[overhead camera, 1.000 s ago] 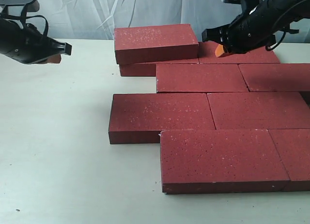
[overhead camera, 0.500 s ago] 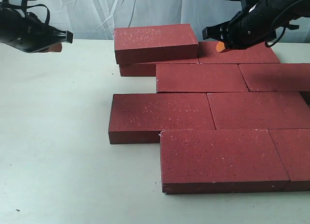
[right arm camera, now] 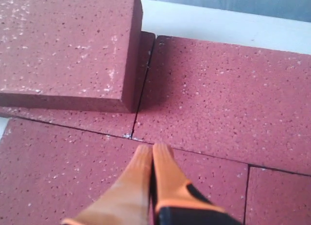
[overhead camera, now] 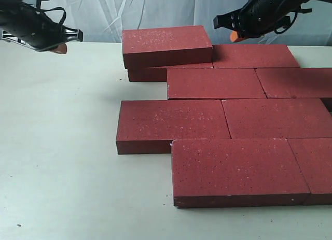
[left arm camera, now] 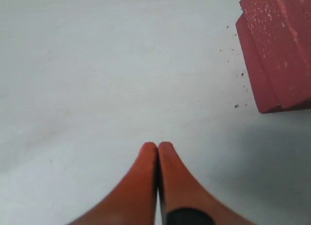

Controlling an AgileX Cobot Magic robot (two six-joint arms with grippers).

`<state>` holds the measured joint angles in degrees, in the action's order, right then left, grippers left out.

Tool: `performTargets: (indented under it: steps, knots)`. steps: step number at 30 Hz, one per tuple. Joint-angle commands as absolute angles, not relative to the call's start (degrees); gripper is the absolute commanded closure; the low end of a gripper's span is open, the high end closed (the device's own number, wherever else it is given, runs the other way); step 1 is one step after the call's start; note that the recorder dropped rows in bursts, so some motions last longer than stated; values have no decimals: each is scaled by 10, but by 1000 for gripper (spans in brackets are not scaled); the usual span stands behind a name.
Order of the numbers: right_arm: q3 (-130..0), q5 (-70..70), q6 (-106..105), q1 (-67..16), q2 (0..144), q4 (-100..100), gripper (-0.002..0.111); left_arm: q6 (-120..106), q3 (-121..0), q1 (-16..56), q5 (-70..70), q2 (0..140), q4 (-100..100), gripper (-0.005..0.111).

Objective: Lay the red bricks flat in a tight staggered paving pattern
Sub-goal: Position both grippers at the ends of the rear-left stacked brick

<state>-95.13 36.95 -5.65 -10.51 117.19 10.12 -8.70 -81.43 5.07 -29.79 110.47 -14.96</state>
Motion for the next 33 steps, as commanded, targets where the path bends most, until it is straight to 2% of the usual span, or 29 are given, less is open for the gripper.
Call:
performTargets:
  steps: [1, 16, 25, 33]
  knots:
    - [-975, 371, -42, -103, 1191, 76, 109, -59, -852, 52, -301, 1127, -140, 107]
    - [-998, 179, -12, -103, 1286, 112, 109, -63, -953, 53, -255, 1257, -320, 107]
    - [-1169, 305, -16, -104, 1394, 130, 109, -64, -1029, 100, -233, 1322, -341, 107]
    - [-1191, 364, -71, -114, 1403, 143, 109, -66, -1074, 127, -244, 1350, -346, 107]
